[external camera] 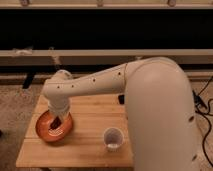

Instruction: Place the pepper in the ceramic bowl

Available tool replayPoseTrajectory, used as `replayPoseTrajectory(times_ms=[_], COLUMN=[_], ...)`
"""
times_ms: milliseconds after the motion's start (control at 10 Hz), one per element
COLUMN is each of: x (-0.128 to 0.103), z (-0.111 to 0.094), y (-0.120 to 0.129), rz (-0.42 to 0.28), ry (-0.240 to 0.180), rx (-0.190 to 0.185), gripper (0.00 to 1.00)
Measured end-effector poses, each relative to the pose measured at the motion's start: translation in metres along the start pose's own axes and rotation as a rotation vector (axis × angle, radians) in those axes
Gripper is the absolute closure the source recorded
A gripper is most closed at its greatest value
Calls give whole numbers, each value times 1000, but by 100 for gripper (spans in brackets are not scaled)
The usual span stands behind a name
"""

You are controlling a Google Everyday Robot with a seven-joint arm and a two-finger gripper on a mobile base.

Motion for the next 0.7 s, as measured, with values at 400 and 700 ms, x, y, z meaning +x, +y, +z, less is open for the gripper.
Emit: replayPoseTrajectory(times_ms=[400,700], x=[18,10], z=[20,16], y=[-6,-8], rz=[21,21], ry=[-10,-41], rx=[-21,-10], gripper=[23,20])
